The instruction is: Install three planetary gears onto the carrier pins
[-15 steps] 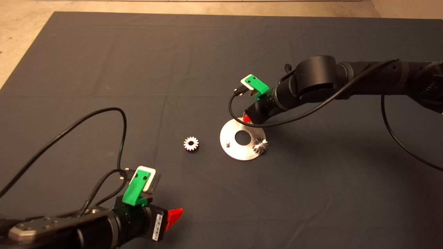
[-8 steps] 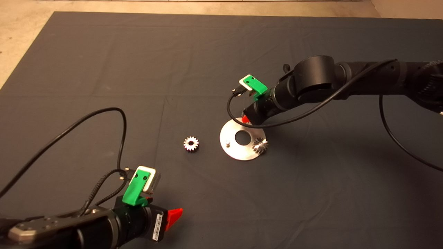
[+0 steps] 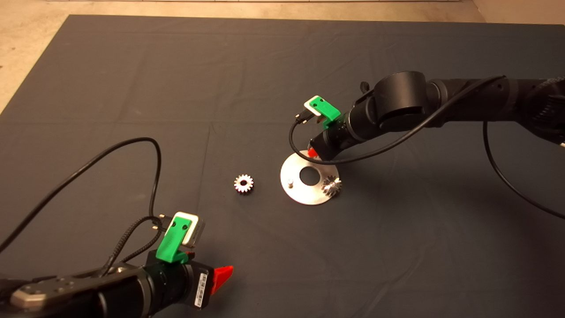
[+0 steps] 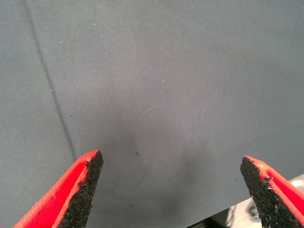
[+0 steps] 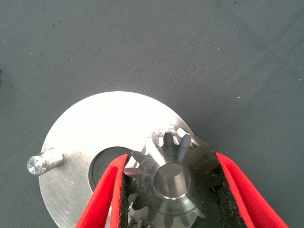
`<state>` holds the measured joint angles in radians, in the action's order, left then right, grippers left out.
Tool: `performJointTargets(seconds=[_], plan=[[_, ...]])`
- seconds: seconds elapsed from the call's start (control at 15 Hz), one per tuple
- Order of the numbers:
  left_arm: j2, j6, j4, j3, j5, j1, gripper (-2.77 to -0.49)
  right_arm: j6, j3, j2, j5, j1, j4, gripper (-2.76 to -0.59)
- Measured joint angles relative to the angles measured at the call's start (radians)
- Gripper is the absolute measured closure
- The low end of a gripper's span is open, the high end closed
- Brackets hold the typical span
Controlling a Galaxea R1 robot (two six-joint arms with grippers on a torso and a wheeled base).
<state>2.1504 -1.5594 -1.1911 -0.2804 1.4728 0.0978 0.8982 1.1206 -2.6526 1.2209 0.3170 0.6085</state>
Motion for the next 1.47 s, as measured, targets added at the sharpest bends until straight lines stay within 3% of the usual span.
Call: performJointTargets(seconds=[0.13, 0.6, 0.8, 1.47], plan=[[0.001, -0.005, -0.003, 0.000, 0.000, -0.017, -2.06, -0.001, 0.013, -0.013, -0.001, -0.013, -0.001, -0.97], [0.002, -0.007, -0.003, 0.000, -0.004, -0.027, -2.06, -0.007, 0.025, -0.018, 0.001, -0.012, -0.001, -0.97], [0.002, -0.007, -0.004, 0.000, -0.004, -0.041, -2.06, -0.044, 0.053, -0.022, 0.003, -0.012, 0.000, -0.97], [0.002, -0.007, -0.003, 0.000, -0.004, -0.041, -2.06, -0.049, 0.069, -0.029, -0.002, -0.013, 0.000, -0.97]])
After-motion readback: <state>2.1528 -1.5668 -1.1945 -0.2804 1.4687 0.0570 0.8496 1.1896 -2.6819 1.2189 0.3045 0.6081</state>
